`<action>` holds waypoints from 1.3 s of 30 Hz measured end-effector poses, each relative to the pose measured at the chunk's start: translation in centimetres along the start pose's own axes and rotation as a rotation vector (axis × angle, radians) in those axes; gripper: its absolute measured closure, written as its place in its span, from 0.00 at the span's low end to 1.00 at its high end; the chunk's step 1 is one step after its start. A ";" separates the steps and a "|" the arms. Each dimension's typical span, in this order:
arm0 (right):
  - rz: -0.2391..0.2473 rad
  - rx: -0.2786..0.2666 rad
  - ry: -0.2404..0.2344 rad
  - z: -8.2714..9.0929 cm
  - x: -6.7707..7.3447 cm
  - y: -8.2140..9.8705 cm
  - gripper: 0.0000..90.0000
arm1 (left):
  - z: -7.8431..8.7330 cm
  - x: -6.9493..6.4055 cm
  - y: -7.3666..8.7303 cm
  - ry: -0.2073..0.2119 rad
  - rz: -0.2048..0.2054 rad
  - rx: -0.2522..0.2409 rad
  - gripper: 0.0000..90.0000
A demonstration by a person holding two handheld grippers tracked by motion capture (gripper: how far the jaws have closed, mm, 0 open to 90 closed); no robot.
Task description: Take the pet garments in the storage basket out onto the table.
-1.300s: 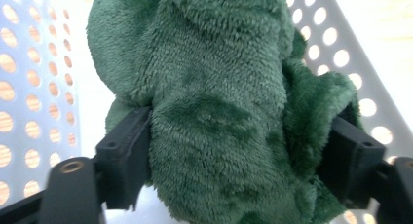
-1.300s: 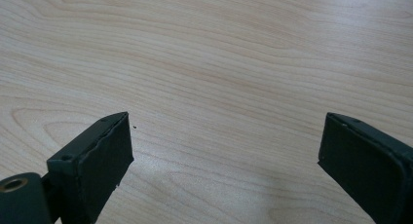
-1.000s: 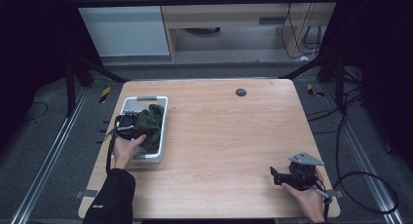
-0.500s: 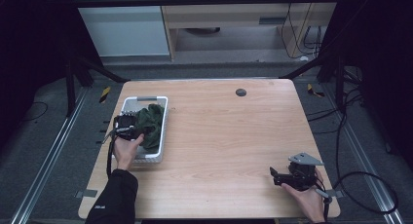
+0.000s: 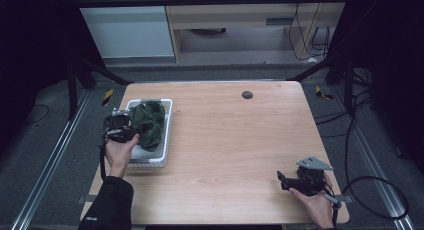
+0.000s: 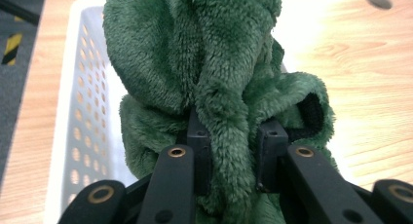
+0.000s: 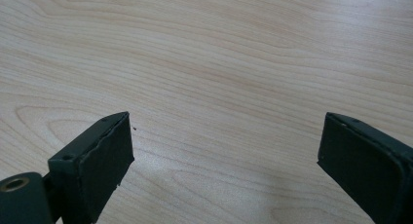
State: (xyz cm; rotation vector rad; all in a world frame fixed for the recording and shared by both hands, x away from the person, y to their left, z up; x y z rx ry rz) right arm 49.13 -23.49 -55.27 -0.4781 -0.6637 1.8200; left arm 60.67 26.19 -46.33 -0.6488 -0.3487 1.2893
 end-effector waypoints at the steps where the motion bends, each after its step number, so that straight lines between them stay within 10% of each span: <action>1: -0.001 -0.002 0.000 0.0 0.0 0.0 0.07 | 0.5 0.0 -0.1 0.004 -0.005 -0.009 0.82; 18: 0.003 -0.022 0.010 0.2 -0.2 -0.2 0.07 | 6.3 -2.1 -1.7 0.051 -0.090 -0.118 0.82; 39: 0.003 -0.074 0.026 0.9 -0.6 -0.7 0.07 | 9.9 -8.3 -2.4 0.129 -0.240 -0.168 0.82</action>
Point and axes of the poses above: each handheld gripper's, and its own axes: z roughly backward along the jaws, y roughly out of its underside, x roughly to its left, the point moved 10 cm from there along -z, roughly forward along the jaws, and after that the axes turned 11 degrees about x, right-handed, at the moved point
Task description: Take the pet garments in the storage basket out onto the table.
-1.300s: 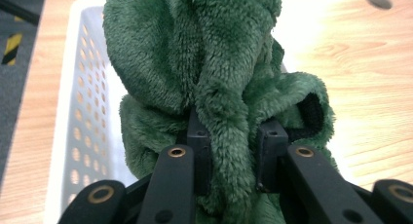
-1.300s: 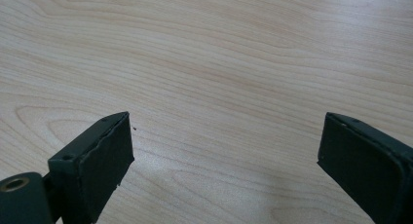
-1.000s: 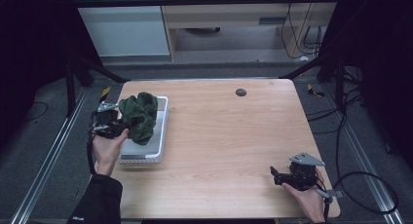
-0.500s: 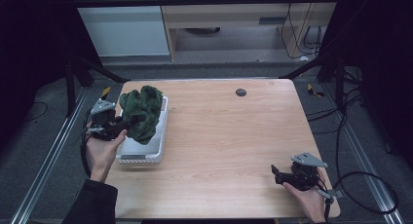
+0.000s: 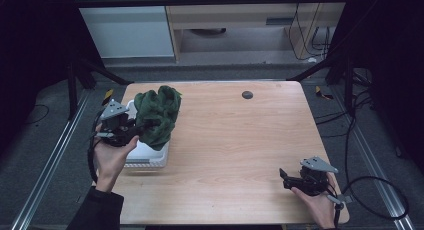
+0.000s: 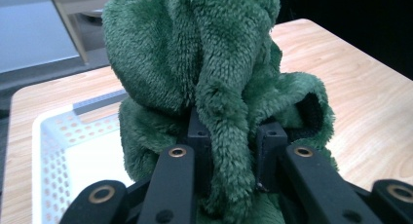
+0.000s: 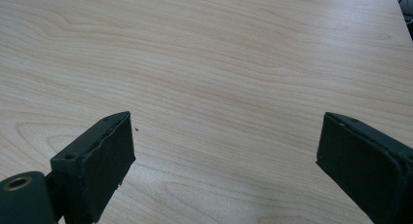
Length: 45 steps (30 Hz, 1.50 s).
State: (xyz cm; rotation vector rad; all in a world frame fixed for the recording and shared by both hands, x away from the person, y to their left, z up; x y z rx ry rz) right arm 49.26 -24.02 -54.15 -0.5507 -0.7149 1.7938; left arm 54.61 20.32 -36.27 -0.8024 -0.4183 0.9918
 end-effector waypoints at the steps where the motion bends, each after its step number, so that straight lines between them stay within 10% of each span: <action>1: 0.000 0.000 0.000 0.0 0.0 0.0 0.07 | 0.0 -0.2 0.0 0.002 -0.008 0.005 0.82; 21: -0.008 -0.022 0.008 0.4 -0.4 -0.2 0.07 | -2.8 -7.2 -0.7 0.090 -0.158 0.073 0.82; 45: 0.001 -0.040 0.028 0.6 -0.9 -0.3 0.08 | -8.8 -13.0 0.5 0.175 -0.227 0.167 0.82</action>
Point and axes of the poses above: each handheld gripper's, and its own axes: z roughly backward along the jaws, y roughly out of its underside, x roughly to its left, the point moved 10 cm from there along -z, roughly forward along the jaws, and after that the axes turned 11 degrees about x, right-handed, at the moved point
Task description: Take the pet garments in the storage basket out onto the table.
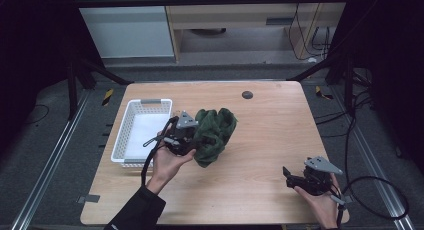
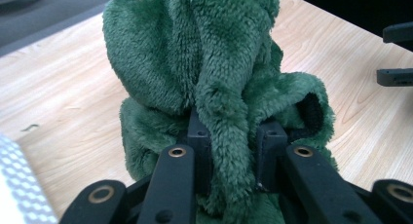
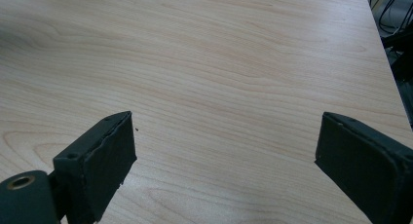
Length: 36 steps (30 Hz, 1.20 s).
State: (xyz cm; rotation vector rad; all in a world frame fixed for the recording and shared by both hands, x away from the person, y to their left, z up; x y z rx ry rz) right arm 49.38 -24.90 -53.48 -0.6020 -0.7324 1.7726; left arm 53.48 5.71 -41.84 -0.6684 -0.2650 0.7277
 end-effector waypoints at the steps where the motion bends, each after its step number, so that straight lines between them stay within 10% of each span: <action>1: -0.001 0.001 0.000 0.0 0.0 0.0 0.08 | -0.3 -0.1 0.0 0.005 0.002 0.002 0.82; 36: 0.007 0.003 -0.001 -0.1 0.1 0.1 0.08 | -7.7 -3.3 1.5 0.059 -0.056 0.119 0.81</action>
Point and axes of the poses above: each handheld gripper's, and its own axes: z roughly backward along the jaws, y roughly out of its underside, x roughly to its left, the point moved 10 cm from there along -z, roughly forward along the jaws, and after that the axes turned 11 degrees about x, right-handed, at the moved point
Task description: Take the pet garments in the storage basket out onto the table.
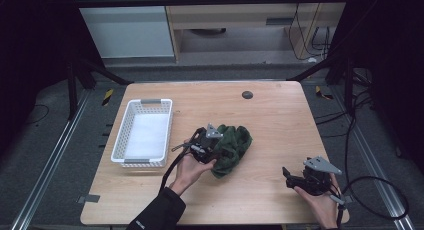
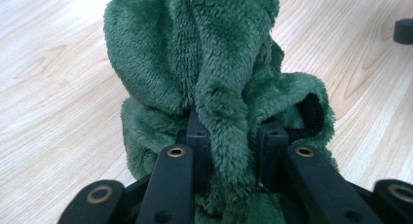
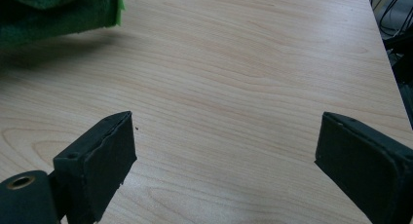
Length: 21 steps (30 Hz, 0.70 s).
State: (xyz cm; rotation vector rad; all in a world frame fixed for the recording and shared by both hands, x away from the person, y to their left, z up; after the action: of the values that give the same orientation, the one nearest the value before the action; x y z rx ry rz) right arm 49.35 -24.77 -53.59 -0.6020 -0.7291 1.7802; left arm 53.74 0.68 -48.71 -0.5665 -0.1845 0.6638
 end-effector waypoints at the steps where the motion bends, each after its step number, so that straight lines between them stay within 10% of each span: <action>1: 0.000 0.000 0.000 0.0 0.0 0.0 0.08 | -0.2 0.0 0.1 0.001 -0.003 0.005 0.81; 14: 0.008 0.002 -0.002 -0.1 0.0 0.0 0.08 | -1.8 0.2 1.1 -0.001 -0.006 0.049 0.71; 21: 0.006 0.007 -0.004 -0.1 0.1 0.1 0.08 | -2.0 0.2 1.4 -0.002 -0.020 0.063 0.45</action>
State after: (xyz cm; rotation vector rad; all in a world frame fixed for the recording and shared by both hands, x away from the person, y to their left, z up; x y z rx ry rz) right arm 49.34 -24.69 -53.74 -0.5971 -0.7239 1.7891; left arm 53.80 0.81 -51.13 -0.5032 -0.1705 0.6486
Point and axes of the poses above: each handheld gripper's, and its own axes: z roughly backward along the jaws, y roughly out of its underside, x roughly to its left, the point moved 10 cm from there along -z, roughly forward along the jaws, and after that the axes turned 11 degrees about x, right-handed, at the moved point
